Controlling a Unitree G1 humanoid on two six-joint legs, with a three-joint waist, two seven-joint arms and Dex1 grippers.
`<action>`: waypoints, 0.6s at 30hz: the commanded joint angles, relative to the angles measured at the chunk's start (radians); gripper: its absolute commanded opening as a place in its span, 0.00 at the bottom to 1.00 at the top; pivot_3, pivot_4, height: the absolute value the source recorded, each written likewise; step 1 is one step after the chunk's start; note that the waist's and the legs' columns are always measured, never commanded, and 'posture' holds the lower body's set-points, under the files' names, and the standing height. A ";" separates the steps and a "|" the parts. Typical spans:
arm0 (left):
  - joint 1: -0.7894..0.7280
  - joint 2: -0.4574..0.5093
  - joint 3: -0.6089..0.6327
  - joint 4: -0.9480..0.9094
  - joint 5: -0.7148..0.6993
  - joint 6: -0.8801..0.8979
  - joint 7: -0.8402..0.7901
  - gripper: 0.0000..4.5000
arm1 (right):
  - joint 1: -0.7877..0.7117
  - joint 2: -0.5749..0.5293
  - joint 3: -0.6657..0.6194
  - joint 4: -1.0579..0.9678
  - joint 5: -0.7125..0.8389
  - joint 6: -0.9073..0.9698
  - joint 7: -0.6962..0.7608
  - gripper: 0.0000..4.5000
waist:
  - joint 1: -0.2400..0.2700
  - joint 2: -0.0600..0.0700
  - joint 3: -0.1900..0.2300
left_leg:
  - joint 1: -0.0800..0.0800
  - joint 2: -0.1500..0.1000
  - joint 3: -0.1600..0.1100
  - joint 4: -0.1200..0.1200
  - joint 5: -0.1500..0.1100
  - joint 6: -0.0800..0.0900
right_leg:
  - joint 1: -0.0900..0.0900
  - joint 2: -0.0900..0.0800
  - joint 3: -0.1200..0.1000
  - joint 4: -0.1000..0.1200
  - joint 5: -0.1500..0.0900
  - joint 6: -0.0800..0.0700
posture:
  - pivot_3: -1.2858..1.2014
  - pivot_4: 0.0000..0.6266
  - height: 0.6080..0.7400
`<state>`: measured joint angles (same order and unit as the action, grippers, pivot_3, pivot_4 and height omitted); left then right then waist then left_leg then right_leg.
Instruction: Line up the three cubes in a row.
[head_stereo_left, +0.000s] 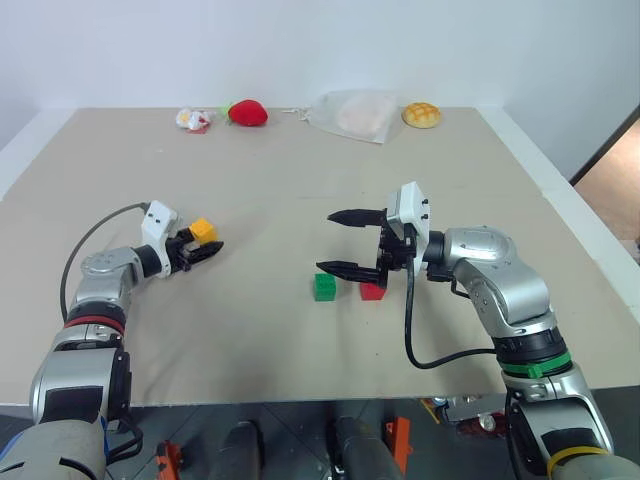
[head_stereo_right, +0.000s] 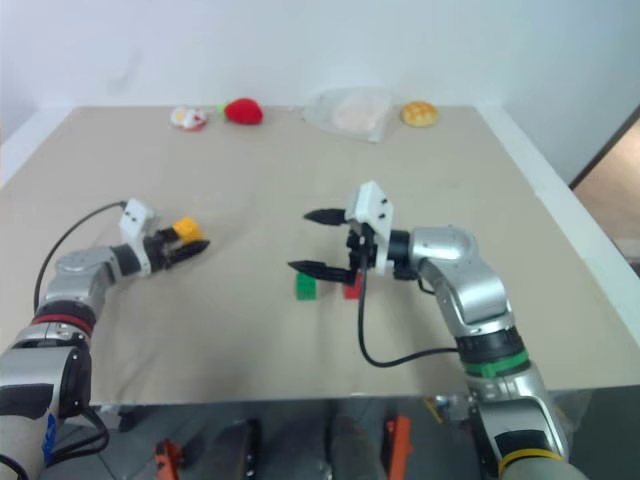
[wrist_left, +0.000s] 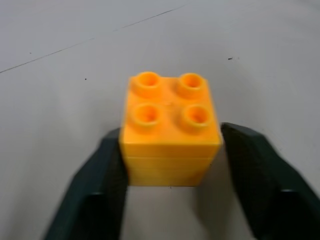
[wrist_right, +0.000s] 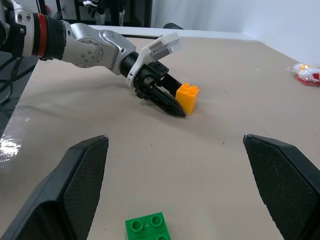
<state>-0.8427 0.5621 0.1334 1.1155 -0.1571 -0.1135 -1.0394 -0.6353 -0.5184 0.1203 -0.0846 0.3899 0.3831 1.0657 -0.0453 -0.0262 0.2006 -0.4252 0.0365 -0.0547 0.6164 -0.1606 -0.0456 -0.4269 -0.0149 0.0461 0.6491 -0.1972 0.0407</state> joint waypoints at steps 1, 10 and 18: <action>0.009 0.020 0.013 -0.020 -0.007 -0.029 -0.033 0.31 | -0.006 -0.010 -0.022 -0.022 0.009 -0.008 -0.004 1.00 | 0.000 0.000 0.000 | 0.000 0.000 0.000 0.000 0.000 0.000 | 0.000 0.000 0.000 0.000 0.000 0.000 | 0.52 0.24 1.00; 0.068 0.010 -0.053 -0.146 0.024 -0.045 -0.119 0.29 | -0.017 -0.003 -0.017 0.002 0.006 -0.016 0.002 1.00 | 0.000 0.000 0.000 | 0.000 0.000 0.000 0.000 0.000 0.000 | 0.000 0.000 0.000 0.000 0.000 0.000 | 0.52 0.24 1.00; 0.221 -0.029 -0.205 -0.573 -0.023 0.055 -0.325 0.29 | -0.001 -0.045 -0.033 0.006 0.013 -0.012 0.045 1.00 | 0.002 0.000 0.000 | 0.000 -0.001 0.000 0.000 0.000 0.000 | 0.001 -0.001 0.001 0.000 -0.002 -0.003 | 0.52 0.24 1.00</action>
<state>-0.6277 0.5248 -0.0580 0.6045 -0.1631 -0.0824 -1.3391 -0.6354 -0.5528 0.1185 -0.0690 0.3897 0.3812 1.1065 -0.0432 -0.0261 0.2006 -0.4254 0.0353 -0.0547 0.6172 -0.1606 -0.0457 -0.4260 -0.0162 0.0470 0.6490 -0.1994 0.0376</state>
